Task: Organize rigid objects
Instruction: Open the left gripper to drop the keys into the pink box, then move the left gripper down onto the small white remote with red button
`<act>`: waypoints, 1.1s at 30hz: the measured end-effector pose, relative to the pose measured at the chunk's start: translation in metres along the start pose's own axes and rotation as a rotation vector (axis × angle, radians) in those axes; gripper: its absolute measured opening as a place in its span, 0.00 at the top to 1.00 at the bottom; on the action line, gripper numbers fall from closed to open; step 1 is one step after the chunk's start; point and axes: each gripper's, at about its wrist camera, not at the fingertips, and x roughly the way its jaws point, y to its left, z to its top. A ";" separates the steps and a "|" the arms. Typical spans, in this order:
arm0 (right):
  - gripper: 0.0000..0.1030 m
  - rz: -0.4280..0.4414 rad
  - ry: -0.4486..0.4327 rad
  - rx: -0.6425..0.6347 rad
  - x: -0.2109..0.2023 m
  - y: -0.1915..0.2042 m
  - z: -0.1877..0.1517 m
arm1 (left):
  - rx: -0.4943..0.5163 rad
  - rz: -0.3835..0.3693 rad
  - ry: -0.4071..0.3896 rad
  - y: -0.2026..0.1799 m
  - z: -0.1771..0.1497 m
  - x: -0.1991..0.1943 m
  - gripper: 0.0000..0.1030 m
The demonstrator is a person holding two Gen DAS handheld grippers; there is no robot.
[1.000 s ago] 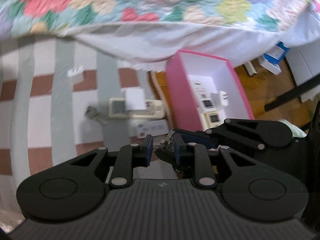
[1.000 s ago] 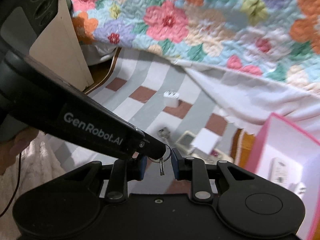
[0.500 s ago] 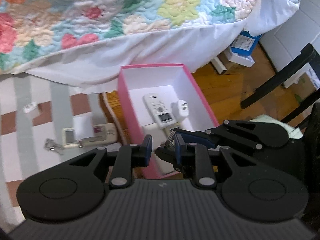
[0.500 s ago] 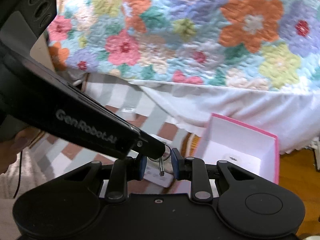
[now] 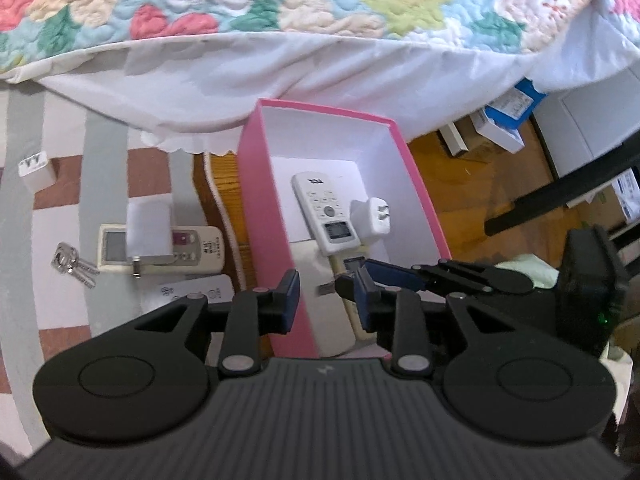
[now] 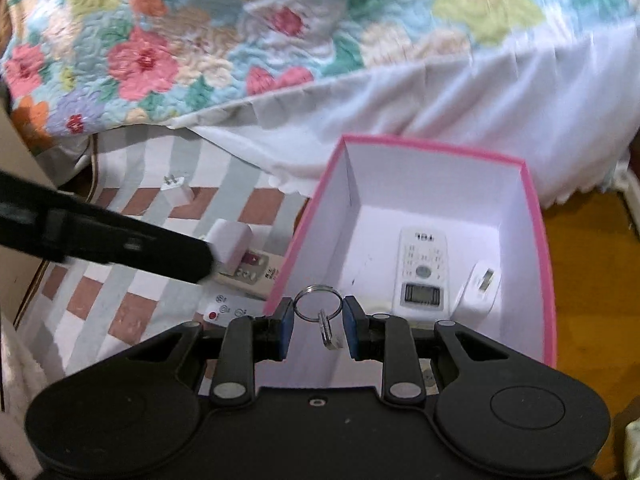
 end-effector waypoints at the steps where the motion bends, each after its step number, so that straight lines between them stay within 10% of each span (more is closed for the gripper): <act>1: 0.69 0.000 0.005 0.020 0.004 -0.002 0.000 | -0.005 0.003 -0.003 0.002 0.000 -0.002 0.70; 12: 0.43 0.092 -0.112 -0.031 -0.030 0.025 0.010 | -0.021 0.088 -0.062 0.033 0.002 -0.044 0.54; 22: 0.43 0.137 0.026 -0.334 0.023 0.112 -0.001 | -0.180 0.109 0.011 0.111 -0.018 -0.012 0.54; 33: 0.43 0.171 0.161 -0.040 0.109 0.118 -0.035 | -0.212 -0.038 0.083 0.160 -0.033 0.070 0.64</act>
